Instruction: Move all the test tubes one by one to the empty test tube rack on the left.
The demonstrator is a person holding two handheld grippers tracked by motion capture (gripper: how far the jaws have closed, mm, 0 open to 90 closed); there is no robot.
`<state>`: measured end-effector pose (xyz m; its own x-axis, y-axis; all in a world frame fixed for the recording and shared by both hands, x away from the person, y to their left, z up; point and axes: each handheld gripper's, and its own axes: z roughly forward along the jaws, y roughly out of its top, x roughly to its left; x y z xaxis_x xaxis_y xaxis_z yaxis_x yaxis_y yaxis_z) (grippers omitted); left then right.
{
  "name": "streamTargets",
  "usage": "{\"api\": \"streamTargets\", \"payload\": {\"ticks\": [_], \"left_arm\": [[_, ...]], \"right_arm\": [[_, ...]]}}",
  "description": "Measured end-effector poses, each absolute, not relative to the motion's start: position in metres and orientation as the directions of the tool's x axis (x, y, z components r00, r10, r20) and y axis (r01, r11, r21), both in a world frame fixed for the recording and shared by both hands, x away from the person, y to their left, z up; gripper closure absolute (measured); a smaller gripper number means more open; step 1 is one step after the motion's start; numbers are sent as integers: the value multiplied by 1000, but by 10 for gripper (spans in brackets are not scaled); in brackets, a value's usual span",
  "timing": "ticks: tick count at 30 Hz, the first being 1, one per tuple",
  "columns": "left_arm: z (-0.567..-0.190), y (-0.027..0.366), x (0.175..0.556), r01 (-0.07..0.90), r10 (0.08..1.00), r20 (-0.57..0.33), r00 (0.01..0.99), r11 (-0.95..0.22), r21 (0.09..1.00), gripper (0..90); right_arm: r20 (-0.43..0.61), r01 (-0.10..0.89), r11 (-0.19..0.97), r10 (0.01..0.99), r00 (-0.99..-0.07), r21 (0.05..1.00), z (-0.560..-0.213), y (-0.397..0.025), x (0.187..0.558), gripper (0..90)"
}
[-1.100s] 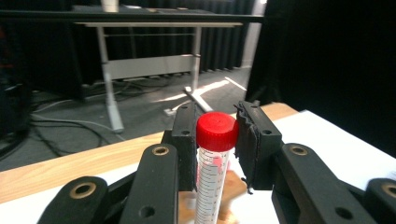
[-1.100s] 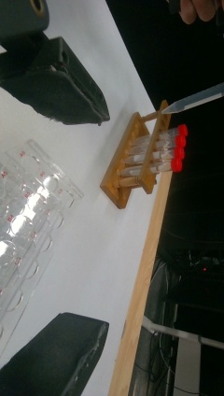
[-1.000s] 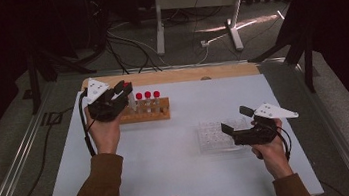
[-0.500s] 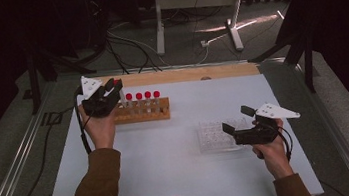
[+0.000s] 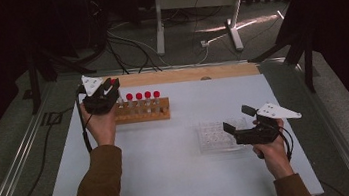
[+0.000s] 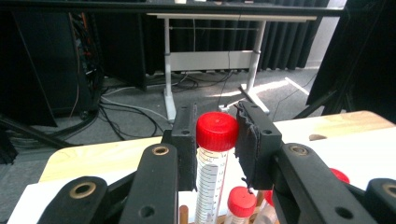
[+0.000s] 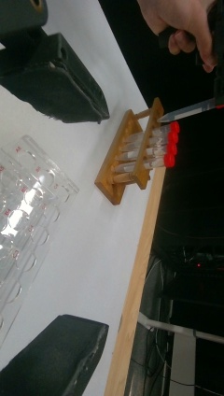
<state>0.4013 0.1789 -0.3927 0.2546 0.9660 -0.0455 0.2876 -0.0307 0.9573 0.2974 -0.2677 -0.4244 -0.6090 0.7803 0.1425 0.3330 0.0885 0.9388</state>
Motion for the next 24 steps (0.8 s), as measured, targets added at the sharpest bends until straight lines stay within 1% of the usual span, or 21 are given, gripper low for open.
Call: {"api": "streamTargets", "payload": {"ticks": [15, 24], "left_arm": [[-413, 184, 404, 329, 971, -81, 227, 2, 944, 709], [-432, 182, 404, 363, 970, -98, 222, 12, 932, 708]], "right_arm": [[145, 330, 82, 780, -608, 940, -424, -270, 296, 11], [147, 331, 80, 781, -607, 940, -424, -271, 295, 11]]}}
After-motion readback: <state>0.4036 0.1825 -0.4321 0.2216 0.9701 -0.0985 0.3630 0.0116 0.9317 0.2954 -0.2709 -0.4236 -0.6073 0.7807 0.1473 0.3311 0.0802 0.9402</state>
